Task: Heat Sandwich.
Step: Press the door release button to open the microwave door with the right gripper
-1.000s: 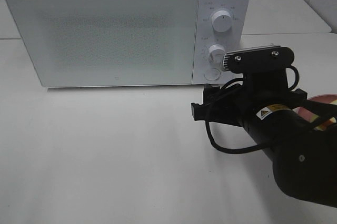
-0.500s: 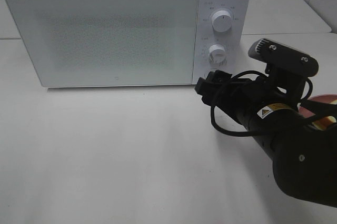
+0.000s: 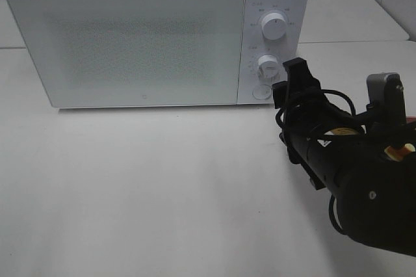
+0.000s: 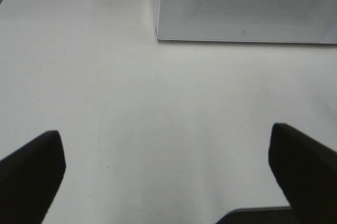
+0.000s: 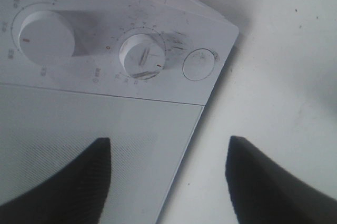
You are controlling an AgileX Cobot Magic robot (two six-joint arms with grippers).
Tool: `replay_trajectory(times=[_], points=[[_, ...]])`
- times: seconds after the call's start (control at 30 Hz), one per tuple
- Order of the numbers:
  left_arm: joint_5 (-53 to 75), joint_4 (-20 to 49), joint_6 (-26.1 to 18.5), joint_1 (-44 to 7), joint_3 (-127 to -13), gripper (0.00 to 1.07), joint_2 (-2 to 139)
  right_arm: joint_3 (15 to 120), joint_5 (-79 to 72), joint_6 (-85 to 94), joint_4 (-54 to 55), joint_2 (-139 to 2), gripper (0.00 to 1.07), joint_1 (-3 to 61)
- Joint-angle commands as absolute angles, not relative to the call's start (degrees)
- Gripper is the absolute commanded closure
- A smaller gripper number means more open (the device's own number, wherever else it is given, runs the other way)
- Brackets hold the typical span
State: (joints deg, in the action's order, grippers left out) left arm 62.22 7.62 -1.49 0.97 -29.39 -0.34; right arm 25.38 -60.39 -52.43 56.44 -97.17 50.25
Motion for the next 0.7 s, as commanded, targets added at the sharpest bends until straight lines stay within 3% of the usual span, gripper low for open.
replay_trajectory(times=[0.03, 0.1, 0.17, 0.27, 0.7], points=[[61.4, 8.0, -1.5, 1.1, -29.5, 0.09, -1.6, 25.8, -60.1, -59.6, 56.1, -97.1, 0.61, 50.5], [61.4, 8.0, -1.5, 1.1, -29.5, 0.09, -1.6, 25.8, -60.1, -60.0, 56.1, -97.1, 0.77, 50.4], [61.4, 8.0, -1.5, 1.1, -29.5, 0.09, -1.6, 25.8, -60.1, -60.0, 56.1, -97.1, 0.82, 50.2], [61.4, 8.0, -1.5, 1.1, -29.5, 0.09, -1.6, 25.8, -60.0, -60.0, 56.1, -97.1, 1.04, 50.2], [61.4, 8.0, -1.5, 1.1, -29.5, 0.09, -1.6, 25.8, -60.3, -68.1, 55.9, -103.2, 1.07, 50.1]])
